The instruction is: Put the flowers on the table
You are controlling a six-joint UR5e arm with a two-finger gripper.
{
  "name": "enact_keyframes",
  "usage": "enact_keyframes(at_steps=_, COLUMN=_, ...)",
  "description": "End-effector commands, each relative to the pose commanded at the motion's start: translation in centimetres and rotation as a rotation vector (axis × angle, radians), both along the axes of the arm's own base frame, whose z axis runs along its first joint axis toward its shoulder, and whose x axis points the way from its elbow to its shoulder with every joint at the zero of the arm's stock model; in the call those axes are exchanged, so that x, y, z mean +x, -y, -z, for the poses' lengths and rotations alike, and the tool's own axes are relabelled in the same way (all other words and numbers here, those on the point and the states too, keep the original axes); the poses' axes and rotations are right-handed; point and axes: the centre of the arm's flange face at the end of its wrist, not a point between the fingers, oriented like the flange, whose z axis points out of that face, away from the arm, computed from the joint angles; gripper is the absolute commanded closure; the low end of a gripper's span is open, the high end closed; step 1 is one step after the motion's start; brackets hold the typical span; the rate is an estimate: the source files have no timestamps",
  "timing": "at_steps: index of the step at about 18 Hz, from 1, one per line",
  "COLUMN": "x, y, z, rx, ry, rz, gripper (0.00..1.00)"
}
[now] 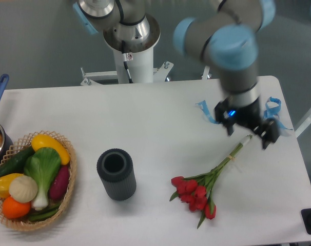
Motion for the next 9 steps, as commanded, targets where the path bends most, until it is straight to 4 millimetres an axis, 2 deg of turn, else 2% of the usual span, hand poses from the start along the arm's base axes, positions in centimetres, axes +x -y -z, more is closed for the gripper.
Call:
enact_keyframes(at_steps=3, x=-1.8, y=4.7, z=0.1, rx=-0.043, ry=0.013, rz=0.052, gripper=0.0)
enact_keyframes(at_steps=5, x=-2.8, y=8.0, z=1.5, rx=-0.061, ry=0.039, rz=0.105, gripper=0.0)
enact_keyframes(at_steps=9, x=-2.0, y=8.7, z=0.6, rx=-0.015, ry=0.03, rz=0.136, gripper=0.0)
